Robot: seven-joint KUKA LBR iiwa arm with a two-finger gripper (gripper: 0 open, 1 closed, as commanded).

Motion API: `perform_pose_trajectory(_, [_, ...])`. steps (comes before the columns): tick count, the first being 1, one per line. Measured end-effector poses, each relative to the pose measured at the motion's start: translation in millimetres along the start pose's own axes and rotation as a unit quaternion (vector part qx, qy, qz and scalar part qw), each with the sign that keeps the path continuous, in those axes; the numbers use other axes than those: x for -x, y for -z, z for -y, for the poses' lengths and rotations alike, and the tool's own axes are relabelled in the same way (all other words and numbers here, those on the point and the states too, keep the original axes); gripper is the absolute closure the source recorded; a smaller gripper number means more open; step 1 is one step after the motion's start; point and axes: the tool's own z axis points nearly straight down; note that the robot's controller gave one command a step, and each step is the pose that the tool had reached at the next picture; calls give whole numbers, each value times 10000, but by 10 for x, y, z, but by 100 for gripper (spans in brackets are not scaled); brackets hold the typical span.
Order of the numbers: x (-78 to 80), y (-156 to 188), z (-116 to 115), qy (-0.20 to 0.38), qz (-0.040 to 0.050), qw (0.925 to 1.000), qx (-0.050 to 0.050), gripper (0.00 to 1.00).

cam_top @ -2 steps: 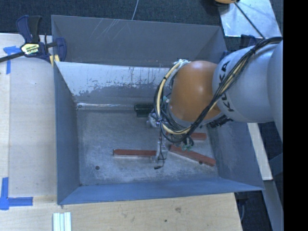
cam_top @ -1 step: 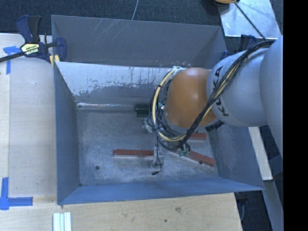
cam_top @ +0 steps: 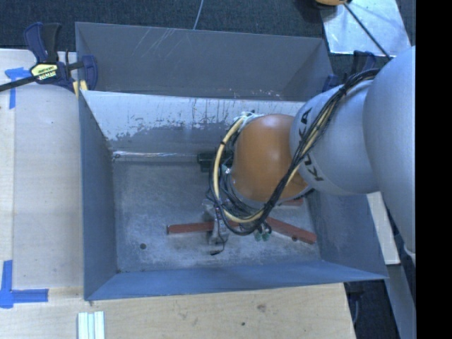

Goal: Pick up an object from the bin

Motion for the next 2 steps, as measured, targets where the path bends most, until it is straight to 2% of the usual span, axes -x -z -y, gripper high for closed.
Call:
perform_pose_trajectory(1, [0,0,0,-2,-1,10000,0,100])
perform_pose_trajectory(2, [-23,1437,-258,531,3,9986,-2,100])
